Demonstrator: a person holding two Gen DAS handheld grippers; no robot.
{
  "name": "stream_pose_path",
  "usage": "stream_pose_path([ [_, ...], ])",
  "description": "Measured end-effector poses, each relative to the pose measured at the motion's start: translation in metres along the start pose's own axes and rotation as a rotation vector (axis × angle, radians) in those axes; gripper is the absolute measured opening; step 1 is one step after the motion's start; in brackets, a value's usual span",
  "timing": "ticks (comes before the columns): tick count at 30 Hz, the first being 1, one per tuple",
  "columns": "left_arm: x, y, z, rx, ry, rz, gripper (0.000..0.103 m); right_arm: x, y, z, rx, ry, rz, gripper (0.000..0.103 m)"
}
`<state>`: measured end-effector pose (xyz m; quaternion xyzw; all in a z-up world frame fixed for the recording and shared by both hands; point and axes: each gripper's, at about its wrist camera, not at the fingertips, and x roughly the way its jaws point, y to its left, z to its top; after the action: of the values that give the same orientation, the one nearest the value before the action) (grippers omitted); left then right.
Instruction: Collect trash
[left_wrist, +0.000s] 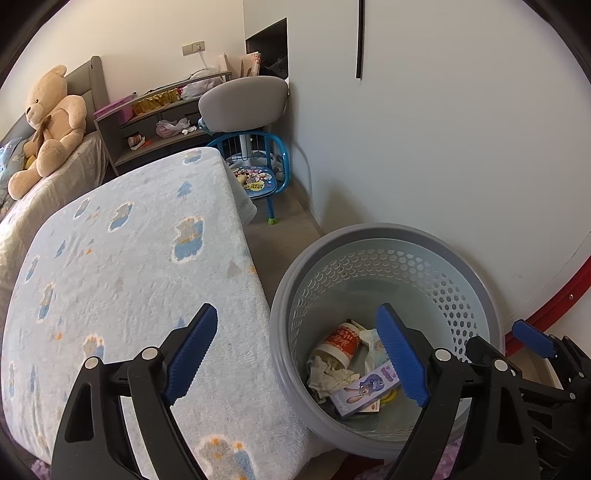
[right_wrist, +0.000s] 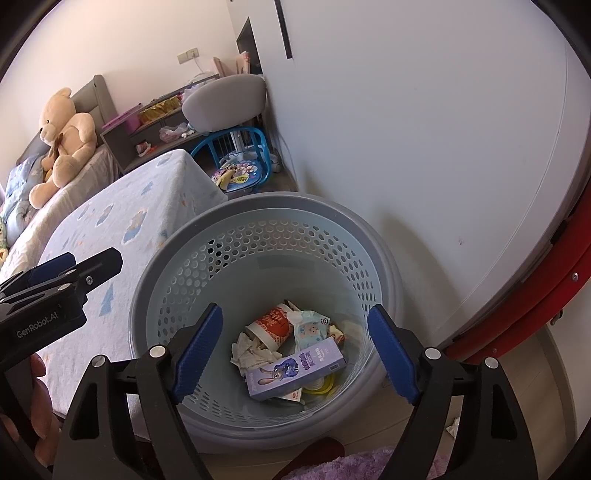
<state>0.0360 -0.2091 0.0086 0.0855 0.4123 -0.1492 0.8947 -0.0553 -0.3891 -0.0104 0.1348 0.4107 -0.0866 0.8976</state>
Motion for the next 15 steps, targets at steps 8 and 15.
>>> stream_pose_path([
  [8, -0.0016, 0.0004, 0.0003, -0.005, -0.005, 0.017, 0.084, 0.0000, 0.0001, 0.0002, -0.002, -0.001, -0.001, 0.080],
  [15, -0.0016, 0.0039, 0.0014, -0.019, -0.006, 0.024, 0.084, -0.0001, 0.0000, 0.0006, -0.001, -0.002, 0.000, 0.080],
])
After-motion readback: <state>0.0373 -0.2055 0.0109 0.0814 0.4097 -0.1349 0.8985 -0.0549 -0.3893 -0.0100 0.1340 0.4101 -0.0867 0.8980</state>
